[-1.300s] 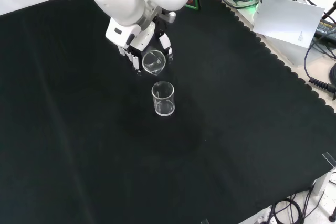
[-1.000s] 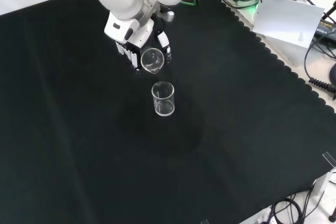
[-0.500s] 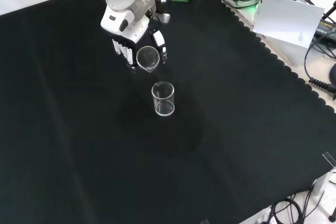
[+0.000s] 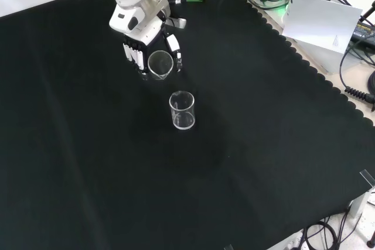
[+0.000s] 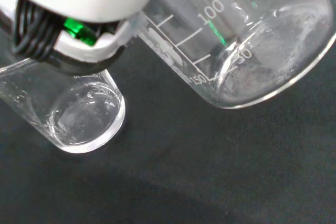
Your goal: Place the beaker back on the table.
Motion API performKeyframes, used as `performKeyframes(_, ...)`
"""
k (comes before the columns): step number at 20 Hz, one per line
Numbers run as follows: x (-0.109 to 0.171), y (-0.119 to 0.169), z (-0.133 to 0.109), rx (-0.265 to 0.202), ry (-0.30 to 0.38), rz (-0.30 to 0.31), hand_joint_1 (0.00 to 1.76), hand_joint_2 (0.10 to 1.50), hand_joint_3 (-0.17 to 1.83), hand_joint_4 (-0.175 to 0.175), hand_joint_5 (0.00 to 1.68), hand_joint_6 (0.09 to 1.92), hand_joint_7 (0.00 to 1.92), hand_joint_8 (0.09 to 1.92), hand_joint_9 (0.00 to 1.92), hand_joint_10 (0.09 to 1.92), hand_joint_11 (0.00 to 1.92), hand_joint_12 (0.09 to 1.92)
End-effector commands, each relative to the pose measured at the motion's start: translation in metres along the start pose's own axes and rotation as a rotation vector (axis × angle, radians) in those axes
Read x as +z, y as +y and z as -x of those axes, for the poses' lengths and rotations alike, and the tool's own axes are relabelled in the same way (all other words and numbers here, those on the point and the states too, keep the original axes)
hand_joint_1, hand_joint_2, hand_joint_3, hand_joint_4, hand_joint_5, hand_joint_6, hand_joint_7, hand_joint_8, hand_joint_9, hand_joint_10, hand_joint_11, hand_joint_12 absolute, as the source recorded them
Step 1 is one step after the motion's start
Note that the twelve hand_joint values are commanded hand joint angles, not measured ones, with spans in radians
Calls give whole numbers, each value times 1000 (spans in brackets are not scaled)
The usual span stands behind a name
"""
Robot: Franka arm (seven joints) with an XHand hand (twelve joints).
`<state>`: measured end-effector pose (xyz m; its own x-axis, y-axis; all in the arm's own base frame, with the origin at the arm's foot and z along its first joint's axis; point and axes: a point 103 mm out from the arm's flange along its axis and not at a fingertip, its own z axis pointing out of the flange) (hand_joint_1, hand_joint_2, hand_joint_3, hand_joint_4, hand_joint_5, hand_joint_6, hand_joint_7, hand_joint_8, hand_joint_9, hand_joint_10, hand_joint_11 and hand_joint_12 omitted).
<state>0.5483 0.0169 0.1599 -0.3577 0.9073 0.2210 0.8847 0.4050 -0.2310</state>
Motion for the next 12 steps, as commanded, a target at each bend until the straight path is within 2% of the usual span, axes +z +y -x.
performKeyframes(1, 20, 1, 17, -19, 101, 63, 1141, 624, 694, 175, 1315, 614, 1674, 87, 1572, 87, 1177, 838)
performKeyframes(5, 30, 5, 24, -24, 147, 93, 1141, 625, 691, 173, 1314, 615, 1667, 87, 1565, 87, 1168, 840)
performKeyframes(12, 47, 13, 32, -26, 183, 104, 1142, 628, 686, 167, 1314, 613, 1662, 87, 1558, 87, 1156, 845)
